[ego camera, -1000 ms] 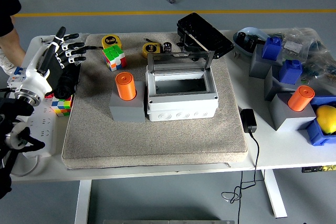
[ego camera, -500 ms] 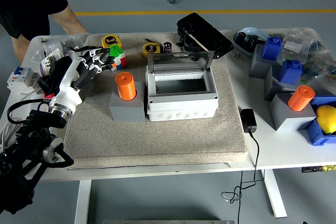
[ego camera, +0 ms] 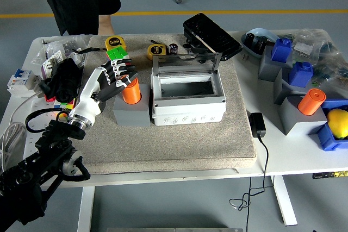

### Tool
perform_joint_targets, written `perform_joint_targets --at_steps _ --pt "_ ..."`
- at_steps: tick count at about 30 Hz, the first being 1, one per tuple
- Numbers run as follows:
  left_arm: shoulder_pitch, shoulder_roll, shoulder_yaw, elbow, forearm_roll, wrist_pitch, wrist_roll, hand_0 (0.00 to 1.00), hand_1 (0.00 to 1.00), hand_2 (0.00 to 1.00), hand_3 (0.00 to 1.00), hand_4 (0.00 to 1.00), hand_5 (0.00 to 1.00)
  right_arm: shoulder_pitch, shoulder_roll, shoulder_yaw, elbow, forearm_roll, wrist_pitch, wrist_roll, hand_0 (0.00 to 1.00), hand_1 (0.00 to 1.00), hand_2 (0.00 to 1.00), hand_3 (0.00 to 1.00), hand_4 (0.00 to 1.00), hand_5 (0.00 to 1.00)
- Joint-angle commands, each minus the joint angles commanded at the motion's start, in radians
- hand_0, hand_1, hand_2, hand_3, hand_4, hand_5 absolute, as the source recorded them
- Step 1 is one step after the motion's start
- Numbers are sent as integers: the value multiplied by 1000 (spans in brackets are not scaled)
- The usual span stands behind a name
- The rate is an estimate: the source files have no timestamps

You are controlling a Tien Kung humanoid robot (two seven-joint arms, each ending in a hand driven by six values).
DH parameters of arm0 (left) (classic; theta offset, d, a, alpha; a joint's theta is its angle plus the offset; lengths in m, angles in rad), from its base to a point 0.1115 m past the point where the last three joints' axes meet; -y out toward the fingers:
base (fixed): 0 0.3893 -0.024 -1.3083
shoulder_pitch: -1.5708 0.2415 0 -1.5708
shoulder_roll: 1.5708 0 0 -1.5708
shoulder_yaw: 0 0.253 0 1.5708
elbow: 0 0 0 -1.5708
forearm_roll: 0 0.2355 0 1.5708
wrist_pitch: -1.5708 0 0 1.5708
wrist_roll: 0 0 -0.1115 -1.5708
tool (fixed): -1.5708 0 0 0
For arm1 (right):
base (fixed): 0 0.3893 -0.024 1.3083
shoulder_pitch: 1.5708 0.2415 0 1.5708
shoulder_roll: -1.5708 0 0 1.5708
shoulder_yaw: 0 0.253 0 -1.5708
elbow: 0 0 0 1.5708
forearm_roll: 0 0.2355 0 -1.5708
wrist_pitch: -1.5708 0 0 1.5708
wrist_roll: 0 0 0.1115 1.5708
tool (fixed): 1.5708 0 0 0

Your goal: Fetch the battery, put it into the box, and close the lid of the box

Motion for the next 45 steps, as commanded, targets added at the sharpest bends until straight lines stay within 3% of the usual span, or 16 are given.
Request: perform_joint_targets --at_steps 4,5,10,11,16,17,22,23,34,35,40,41,45 --pt "-8 -6 13 16 3 6 -7 639 638 630 614 998 340 -2 -4 9 1 -4 -2 0 727 669 655 599 998 619" --pt "-10 -9 17 20 4 8 -7 634 629 606 595 998 216 -3 -4 10 1 -3 -2 0 727 667 655 598 998 619" --pt "-9 -30 22 33 1 31 -13 634 629 606 595 998 216 -8 4 11 0 -2 2 4 727 667 655 598 998 619" --pt "-9 -34 23 35 0 34 -13 604 597 591 584 998 83 -8 6 10 0 -1 3 4 727 669 655 600 998 619" --pt "-13 -45 39 42 3 46 -11 604 597 591 584 998 83 -7 9 16 2 -7 3 7 727 669 655 600 998 619" --pt "-14 -45 42 43 4 47 -11 559 550 573 568 938 2 -7 8 17 2 -8 2 7 727 669 656 599 998 619" --pt "-23 -47 59 53 -1 55 -6 559 550 573 568 938 2 -6 4 16 1 -3 2 2 727 669 656 599 998 619" --pt "-25 -48 60 55 -3 56 -5 486 522 551 546 876 2 -6 4 15 1 -2 2 2 726 669 655 601 998 619" --pt "-47 -61 71 85 -40 58 0 458 481 513 516 832 2 -3 8 19 4 -8 2 3 726 669 655 599 998 619" --pt "-49 -62 71 86 -42 58 0 351 363 359 367 792 2 -2 8 19 4 -8 2 3 726 669 656 600 998 619" --pt "-63 -71 80 105 -61 48 2 351 363 359 367 792 2 -2 6 17 4 -6 2 2 726 669 656 600 998 619" --pt "-65 -72 82 108 -64 46 4 246 226 206 196 344 2 -2 6 16 3 -5 3 1 726 669 655 600 998 619" --pt "-70 -75 87 110 -63 39 8 246 226 206 196 344 2 -3 6 17 4 -5 3 1 726 669 655 600 998 619"
